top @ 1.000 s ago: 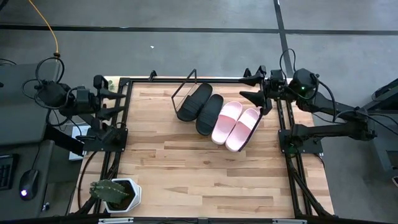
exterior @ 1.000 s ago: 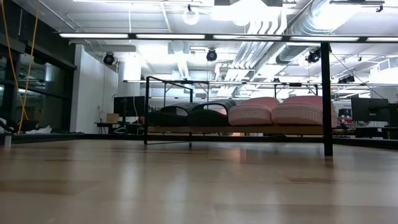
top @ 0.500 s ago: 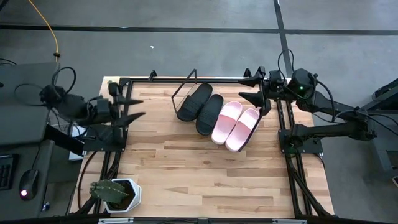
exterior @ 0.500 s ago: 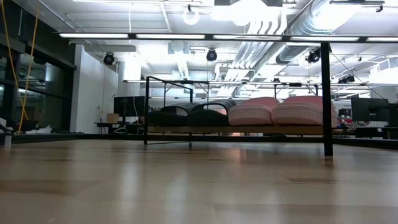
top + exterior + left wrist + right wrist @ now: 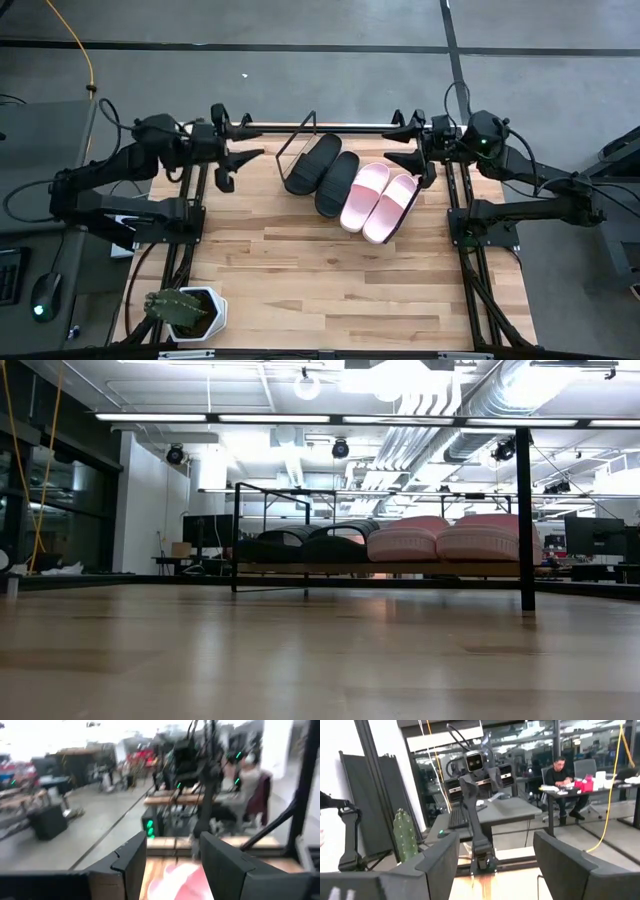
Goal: Pick and place slides into the shelf
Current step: Return to Home Position
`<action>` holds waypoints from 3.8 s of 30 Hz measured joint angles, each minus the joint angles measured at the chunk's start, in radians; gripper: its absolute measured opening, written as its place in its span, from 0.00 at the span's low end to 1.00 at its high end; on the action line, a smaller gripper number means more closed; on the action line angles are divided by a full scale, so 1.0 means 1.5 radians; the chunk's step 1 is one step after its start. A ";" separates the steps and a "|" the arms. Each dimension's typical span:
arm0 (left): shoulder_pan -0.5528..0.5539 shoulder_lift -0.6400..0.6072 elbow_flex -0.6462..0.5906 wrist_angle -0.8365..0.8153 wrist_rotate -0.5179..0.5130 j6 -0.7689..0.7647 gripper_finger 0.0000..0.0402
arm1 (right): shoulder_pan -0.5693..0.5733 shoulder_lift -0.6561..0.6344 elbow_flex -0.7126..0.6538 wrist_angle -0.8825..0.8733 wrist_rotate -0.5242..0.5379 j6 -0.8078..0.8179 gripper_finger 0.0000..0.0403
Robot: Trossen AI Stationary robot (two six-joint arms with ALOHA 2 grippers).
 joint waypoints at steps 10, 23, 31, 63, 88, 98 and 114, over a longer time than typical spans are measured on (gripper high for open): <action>0.040 -0.121 0.016 -0.150 0.022 0.019 0.42 | 0.042 -0.136 0.000 -0.033 -0.001 -0.035 0.60; 0.040 -0.278 -0.021 -0.205 0.037 0.003 0.42 | 0.177 -0.204 -0.001 -0.094 0.076 -0.134 0.58; 0.040 -0.314 -0.106 -0.197 0.034 0.003 0.42 | 0.216 -0.252 -0.001 -0.159 0.123 -0.157 0.58; 0.040 -0.331 -0.262 0.040 0.144 -0.033 0.42 | 0.234 -0.562 -0.404 0.203 0.196 -0.195 0.58; 0.041 -0.398 -0.578 0.373 0.160 -0.120 0.42 | 0.233 -0.562 -0.639 0.459 0.265 -0.140 0.58; 0.040 -0.400 -0.603 0.386 0.161 -0.152 0.42 | 0.233 -0.562 -0.639 0.426 0.266 -0.140 0.58; 0.040 -0.400 -0.687 0.472 0.143 -0.169 0.42 | 0.233 -0.561 -0.639 0.380 0.294 -0.145 0.58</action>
